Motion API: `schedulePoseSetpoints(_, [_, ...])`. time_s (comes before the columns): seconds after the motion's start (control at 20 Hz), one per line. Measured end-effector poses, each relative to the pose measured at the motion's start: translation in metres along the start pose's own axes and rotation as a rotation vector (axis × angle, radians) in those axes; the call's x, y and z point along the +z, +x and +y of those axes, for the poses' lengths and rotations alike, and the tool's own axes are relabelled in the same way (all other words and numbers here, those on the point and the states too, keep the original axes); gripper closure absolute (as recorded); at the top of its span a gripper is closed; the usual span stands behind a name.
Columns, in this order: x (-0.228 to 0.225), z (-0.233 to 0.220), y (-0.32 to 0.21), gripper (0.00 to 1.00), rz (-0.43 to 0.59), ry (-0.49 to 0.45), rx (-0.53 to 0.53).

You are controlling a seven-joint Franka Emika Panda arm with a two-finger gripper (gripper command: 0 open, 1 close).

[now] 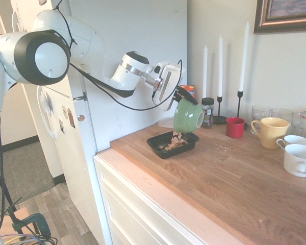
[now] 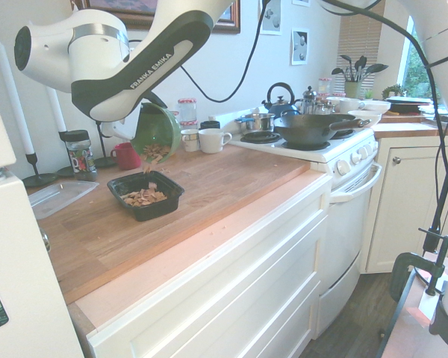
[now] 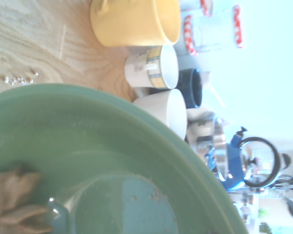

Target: Pour the cereal into the box

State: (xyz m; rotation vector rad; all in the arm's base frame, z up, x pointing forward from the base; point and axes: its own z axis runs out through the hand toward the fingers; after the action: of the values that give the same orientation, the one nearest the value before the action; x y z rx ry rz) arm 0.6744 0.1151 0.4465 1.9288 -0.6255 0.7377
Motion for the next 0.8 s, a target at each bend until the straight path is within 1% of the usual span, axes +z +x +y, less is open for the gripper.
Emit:
schedulePoseSetpoints(0.15, [-0.009, -0.007, -0.009, 1.0, 0.079, -0.02, -0.016])
schedulePoseSetpoints(0.35, [-0.017, -0.012, -0.016, 1.0, 0.138, -0.034, -0.028])
schedulePoseSetpoints(0.6, [-0.027, -0.016, -0.017, 1.0, 0.253, -0.06, -0.038])
schedulePoseSetpoints(0.7, [-0.024, -0.022, -0.021, 1.0, 0.271, -0.068, -0.038])
schedulePoseSetpoints(0.8, [-0.018, -0.028, -0.026, 1.0, 0.266, -0.073, -0.041])
